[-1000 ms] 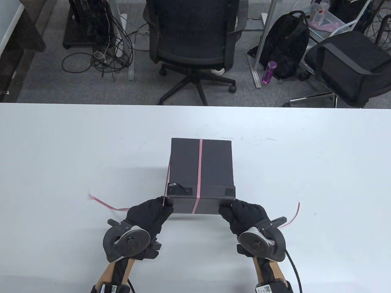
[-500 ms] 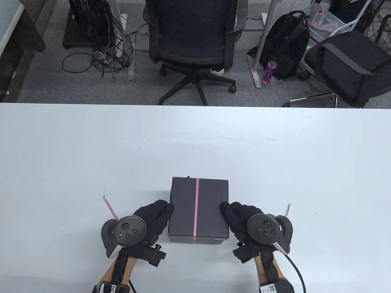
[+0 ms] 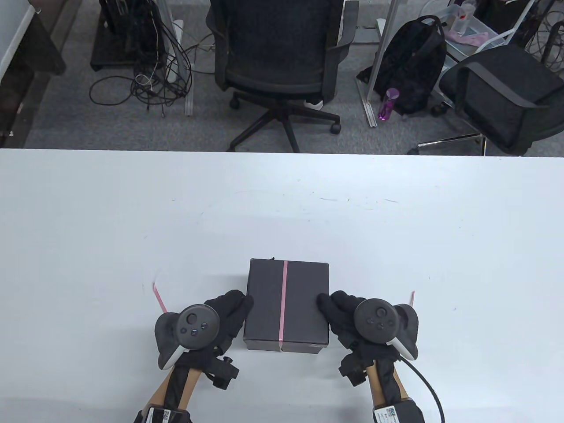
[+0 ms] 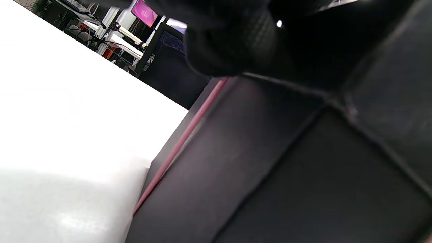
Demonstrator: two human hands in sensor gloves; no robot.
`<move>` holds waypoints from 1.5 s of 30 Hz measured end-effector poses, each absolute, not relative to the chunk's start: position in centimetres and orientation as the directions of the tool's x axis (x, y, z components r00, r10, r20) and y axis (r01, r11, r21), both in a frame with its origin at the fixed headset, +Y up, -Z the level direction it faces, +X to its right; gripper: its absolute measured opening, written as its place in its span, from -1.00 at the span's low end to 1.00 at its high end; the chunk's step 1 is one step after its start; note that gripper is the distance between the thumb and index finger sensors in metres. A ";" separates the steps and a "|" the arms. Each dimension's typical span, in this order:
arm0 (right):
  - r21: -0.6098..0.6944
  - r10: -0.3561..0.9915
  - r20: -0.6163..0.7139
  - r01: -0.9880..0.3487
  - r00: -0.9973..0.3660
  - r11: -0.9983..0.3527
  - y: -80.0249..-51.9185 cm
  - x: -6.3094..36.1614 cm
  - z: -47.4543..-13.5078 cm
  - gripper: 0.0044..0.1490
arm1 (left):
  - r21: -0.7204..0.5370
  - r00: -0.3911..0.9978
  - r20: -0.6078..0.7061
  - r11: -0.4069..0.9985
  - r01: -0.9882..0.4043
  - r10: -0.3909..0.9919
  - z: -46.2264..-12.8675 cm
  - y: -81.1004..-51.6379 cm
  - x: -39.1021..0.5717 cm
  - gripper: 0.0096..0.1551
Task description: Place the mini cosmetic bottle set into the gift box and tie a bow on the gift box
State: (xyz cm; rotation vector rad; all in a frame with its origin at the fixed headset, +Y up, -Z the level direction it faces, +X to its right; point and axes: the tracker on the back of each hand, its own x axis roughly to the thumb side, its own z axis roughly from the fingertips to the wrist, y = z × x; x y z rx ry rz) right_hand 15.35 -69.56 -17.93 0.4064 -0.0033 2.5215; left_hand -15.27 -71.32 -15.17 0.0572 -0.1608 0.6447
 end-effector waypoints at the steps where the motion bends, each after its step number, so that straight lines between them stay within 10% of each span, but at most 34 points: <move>1: 0.088 0.549 0.287 -0.550 -0.785 -0.831 -69.6 15.3 -17.9 -0.31 | 0.002 0.789 0.164 0.800 -0.600 0.592 -15.2 -71.3 -15.3 -0.43; 14: 0.018 0.658 0.242 -0.674 -0.713 -0.738 -67.9 17.6 -17.9 -0.32 | -0.190 0.736 0.020 0.725 -0.662 0.677 -16.1 -70.5 -17.8 -0.29; 23: 0.327 0.977 0.177 -0.943 0.118 0.054 -68.1 19.5 -18.2 -0.29 | -0.200 0.216 0.058 0.223 -0.954 0.975 -15.9 -70.1 -19.4 -0.51; 29: 0.418 0.929 0.243 -0.895 0.279 0.159 -66.8 19.4 -17.7 -0.29 | -0.208 0.061 0.178 0.098 -0.973 0.982 -15.5 -69.2 -19.6 -0.51; 33: 0.305 0.939 0.310 -0.951 0.146 0.047 -66.0 20.1 -17.4 -0.46 | -0.164 0.086 0.207 0.121 -0.979 0.975 -15.2 -68.4 -20.2 -0.52; 36: 0.102 0.913 0.330 -0.953 -0.239 -0.286 -66.1 21.4 -17.7 -0.51 | -0.004 0.386 0.147 0.391 -0.920 0.911 -15.4 -68.6 -21.6 -0.53; 41: -0.020 0.598 0.153 -0.608 -0.786 -0.794 -68.3 22.9 -18.9 -0.50 | 0.056 0.741 -0.102 0.748 -0.661 0.663 -16.9 -72.9 -23.5 -0.53; 45: 0.020 0.382 -0.005 -0.382 -0.924 -0.924 -71.0 24.0 -19.8 -0.46 | -0.084 0.823 -0.239 0.834 -0.546 0.515 -17.7 -76.6 -24.3 -0.52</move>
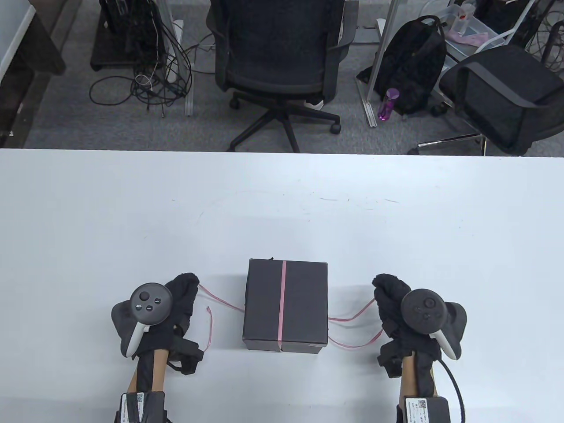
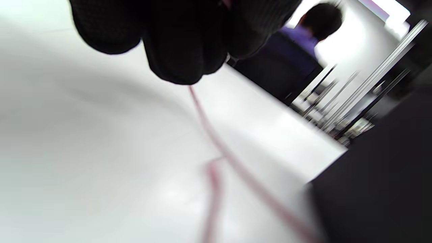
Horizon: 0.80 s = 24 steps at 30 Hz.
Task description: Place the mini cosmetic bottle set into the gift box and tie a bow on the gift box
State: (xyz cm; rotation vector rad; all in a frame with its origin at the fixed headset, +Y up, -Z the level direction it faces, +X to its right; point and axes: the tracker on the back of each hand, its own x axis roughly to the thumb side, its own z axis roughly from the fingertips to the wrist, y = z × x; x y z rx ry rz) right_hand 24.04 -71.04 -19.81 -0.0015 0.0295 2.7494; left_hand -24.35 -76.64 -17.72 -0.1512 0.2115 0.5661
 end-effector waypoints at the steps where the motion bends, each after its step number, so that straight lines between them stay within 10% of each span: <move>1: 0.043 0.343 -0.038 -0.344 -0.939 -0.938 -71.7 24.3 -20.0 -0.44 | -0.095 0.835 -0.261 0.848 -0.522 0.485 -17.8 -77.0 -24.6 -0.50; 9: 0.152 0.184 -0.145 -0.206 -0.972 -0.967 -72.5 25.7 -20.1 -0.11 | -0.060 0.857 -0.302 0.889 -0.454 0.418 -17.4 -75.6 -24.8 -0.21; 13: 0.073 0.194 -0.098 -0.201 -0.976 -0.977 -71.7 26.1 -20.0 -0.28 | 0.136 0.890 -0.236 0.920 -0.368 0.391 -16.8 -74.0 -24.6 -0.26; 17: 0.289 0.154 -0.054 -0.163 -0.987 -0.943 -73.5 26.4 -20.4 -0.38 | 0.175 0.890 -0.203 0.909 -0.378 0.408 -16.5 -73.4 -24.3 -0.30; 24: 0.579 -0.083 -0.046 0.041 -0.995 -0.815 -76.8 25.5 -20.7 0.04 | 0.138 0.892 -0.216 0.917 -0.375 0.398 -16.7 -74.2 -24.4 -0.33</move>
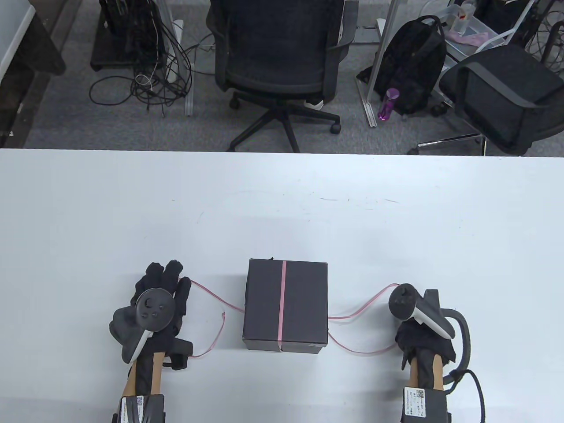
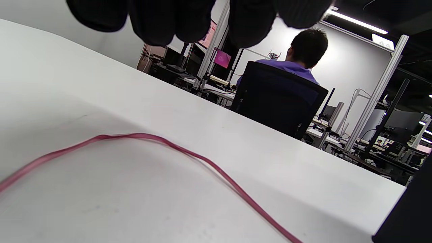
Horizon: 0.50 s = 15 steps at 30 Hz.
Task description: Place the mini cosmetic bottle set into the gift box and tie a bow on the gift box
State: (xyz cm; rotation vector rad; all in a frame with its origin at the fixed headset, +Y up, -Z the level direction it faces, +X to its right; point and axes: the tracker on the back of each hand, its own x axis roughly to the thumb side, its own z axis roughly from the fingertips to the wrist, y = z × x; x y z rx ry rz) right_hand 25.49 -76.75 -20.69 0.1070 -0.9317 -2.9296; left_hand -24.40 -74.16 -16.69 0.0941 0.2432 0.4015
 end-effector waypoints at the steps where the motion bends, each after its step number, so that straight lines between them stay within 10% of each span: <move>1: 0.586 -0.105 -0.040 0.062 -0.994 -0.808 -77.0 25.3 -20.7 0.10 | 0.136 0.890 -0.215 0.915 -0.380 0.401 -16.7 -74.2 -24.4 -0.32; 10: 0.439 -0.438 0.109 0.438 -0.893 -0.784 -77.4 22.2 -20.8 0.09 | 0.119 0.888 -0.209 0.912 -0.392 0.409 -16.7 -74.3 -24.3 -0.33; 15: 0.425 -0.425 0.115 0.431 -0.898 -0.796 -77.6 22.2 -20.7 -0.03 | 0.108 0.891 -0.209 0.915 -0.389 0.404 -16.7 -74.3 -24.2 -0.32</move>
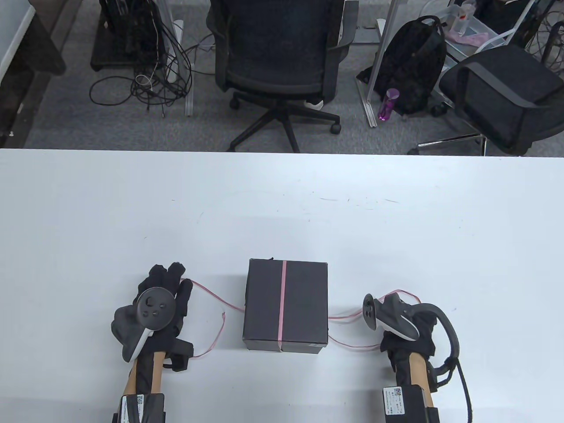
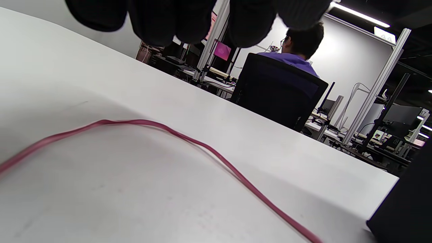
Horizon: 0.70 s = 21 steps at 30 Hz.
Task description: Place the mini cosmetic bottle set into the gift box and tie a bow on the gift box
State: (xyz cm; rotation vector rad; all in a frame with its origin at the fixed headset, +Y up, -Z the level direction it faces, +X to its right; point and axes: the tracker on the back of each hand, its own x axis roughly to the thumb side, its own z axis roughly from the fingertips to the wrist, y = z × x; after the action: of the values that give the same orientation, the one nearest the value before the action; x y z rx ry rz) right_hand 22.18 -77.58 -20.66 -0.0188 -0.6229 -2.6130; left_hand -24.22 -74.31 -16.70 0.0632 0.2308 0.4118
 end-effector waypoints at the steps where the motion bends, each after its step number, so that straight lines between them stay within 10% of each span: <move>1: 0.446 -0.388 0.108 0.393 -0.915 -0.804 -77.6 22.3 -20.7 -0.04 | 0.105 0.891 -0.209 0.915 -0.390 0.404 -16.7 -74.3 -24.2 -0.32; 13: 0.251 0.212 -0.065 -0.221 -0.975 -0.942 -73.3 25.0 -20.2 -0.64 | 0.097 0.888 -0.206 0.912 -0.399 0.410 -16.8 -74.4 -24.1 -0.32; 21: 0.127 0.902 -0.131 -0.909 -0.411 -0.396 -74.7 27.0 -19.9 -0.60 | 0.087 0.882 -0.190 0.902 -0.422 0.431 -16.8 -74.4 -24.3 -0.32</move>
State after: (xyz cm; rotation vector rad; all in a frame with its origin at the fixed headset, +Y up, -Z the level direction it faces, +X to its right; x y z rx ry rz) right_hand 27.01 -74.69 -19.94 0.1040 -0.4567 -4.2624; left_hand -24.28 -74.43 -16.83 0.0438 0.2081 0.4447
